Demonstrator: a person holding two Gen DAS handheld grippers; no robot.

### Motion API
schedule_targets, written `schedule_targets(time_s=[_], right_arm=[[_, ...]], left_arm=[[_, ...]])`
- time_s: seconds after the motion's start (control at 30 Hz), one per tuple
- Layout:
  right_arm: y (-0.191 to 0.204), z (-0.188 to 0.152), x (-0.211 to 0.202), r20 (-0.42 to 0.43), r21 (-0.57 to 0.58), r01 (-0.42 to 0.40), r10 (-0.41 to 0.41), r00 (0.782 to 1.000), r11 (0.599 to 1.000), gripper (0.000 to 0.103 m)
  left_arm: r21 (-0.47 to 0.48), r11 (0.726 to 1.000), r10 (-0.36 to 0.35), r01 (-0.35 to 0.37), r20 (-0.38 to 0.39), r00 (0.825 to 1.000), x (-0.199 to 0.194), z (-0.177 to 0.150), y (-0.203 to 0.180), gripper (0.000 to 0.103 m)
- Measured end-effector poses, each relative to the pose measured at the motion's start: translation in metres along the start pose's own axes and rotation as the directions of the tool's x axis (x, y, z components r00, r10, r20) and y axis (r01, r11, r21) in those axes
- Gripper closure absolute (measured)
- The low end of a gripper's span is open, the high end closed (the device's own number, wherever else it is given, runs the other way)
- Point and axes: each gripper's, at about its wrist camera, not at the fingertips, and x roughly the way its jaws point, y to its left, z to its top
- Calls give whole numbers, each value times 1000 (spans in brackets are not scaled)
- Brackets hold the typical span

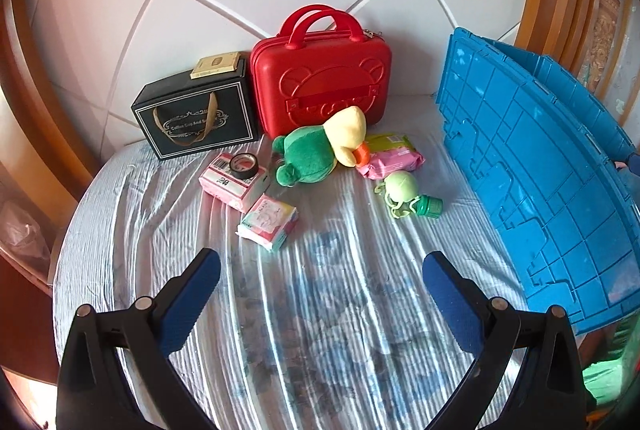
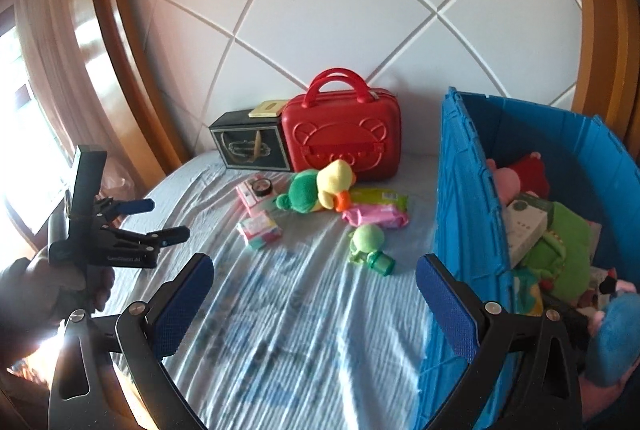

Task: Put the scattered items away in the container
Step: 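Move both tools back toward the remaining items on the bed, then grasp the pink Kotex pad pack with the left tool while the right tool grasps the green jar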

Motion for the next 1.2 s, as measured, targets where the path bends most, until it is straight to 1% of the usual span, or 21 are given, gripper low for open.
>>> schedule_targets(time_s=[0.17, 0.33, 0.5, 0.6, 0.7, 0.8, 0.9, 1.0, 1.07, 1.2], right_arm=[[5, -20, 49, -74, 18, 34, -32, 997, 999, 0], [1, -42, 105, -147, 25, 68, -63, 987, 997, 0], [-14, -57, 164, -185, 57, 118, -105, 977, 991, 0], [-29, -62, 203, -222, 74, 156, -137, 965, 985, 0], [-43, -66, 241, -253, 57, 211, -190, 949, 976, 0], [-59, -72, 276, -286, 49, 248, -224, 932, 968, 1], [-76, -79, 304, -313, 49, 280, -252, 916, 959, 1], [-87, -82, 323, -321, 49, 299, -268, 908, 953, 0], [-92, -83, 333, -323, 56, 303, -270, 907, 951, 1], [-100, -83, 343, -309, 85, 310, -271, 912, 947, 1]], left_arm=[[1, 1000, -2, 2, -10, 1000, 34, -12, 25, 0], [-6, 1000, 6, -6, -12, 1000, 85, -19, 45, 1], [1, 1000, 20, -20, -20, 1000, 137, -18, 58, 0], [23, 1000, 19, -19, -22, 1000, 167, -17, 65, 0], [43, 999, 16, -14, -37, 999, 195, -16, 71, 0], [60, 998, 21, -18, -55, 998, 221, -17, 75, 0], [66, 998, 20, -16, -62, 998, 243, -18, 78, 0], [75, 997, 24, -19, -63, 998, 259, -20, 80, 0], [78, 997, 29, -23, -72, 997, 269, -20, 82, 0], [91, 996, 31, -24, -74, 997, 281, -18, 79, 0]])
